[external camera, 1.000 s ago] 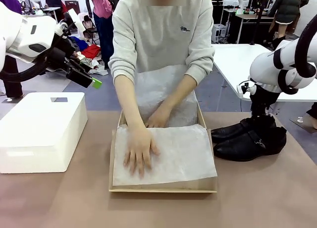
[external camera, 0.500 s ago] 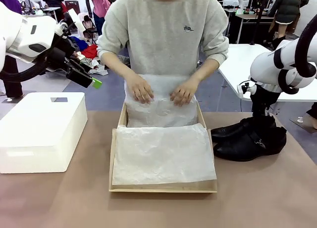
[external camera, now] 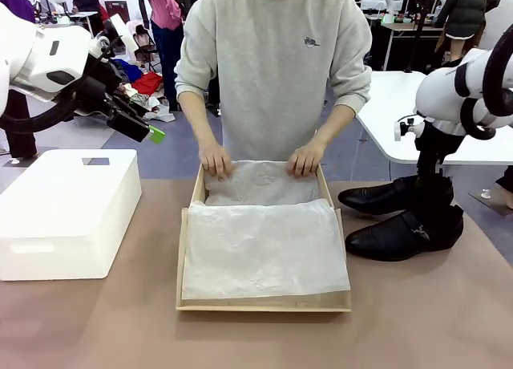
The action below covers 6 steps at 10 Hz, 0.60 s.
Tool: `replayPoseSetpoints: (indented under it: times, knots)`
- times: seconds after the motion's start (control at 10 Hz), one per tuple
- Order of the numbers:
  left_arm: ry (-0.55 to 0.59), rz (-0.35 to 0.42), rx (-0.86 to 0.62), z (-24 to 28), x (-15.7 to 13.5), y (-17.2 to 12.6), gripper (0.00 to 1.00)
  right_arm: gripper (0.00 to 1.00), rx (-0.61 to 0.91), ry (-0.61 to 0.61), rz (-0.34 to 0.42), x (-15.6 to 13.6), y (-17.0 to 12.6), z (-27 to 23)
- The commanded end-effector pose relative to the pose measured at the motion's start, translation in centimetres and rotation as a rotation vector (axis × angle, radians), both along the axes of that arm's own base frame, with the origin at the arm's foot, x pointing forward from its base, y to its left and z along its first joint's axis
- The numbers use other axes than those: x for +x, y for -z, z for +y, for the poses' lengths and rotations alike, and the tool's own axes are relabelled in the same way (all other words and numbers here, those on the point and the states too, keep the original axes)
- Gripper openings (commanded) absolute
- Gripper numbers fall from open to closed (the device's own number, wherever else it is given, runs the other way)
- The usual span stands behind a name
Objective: Pack the shoes into the box.
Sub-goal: Place one shoe of the Shoes into the Shoes Box.
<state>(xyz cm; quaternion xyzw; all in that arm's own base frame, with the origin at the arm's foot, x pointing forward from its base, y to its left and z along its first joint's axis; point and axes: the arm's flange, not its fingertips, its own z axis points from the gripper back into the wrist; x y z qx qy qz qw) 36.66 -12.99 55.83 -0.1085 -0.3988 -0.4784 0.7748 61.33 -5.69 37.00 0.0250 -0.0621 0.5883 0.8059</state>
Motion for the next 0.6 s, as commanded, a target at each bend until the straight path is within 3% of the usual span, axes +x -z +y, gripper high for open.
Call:
replayPoseSetpoints:
  times: [0.0,0.5]
  knots:
    - [0.005,0.003,-0.010,0.1,0.1,0.0,1.00,0.00,0.013,0.056,0.048,0.9,-2.8,-0.4]
    - [0.005,0.003,-0.010,0.1,0.1,0.0,1.00,0.00,-0.017,0.094,0.085,-0.9,-11.8,0.5]
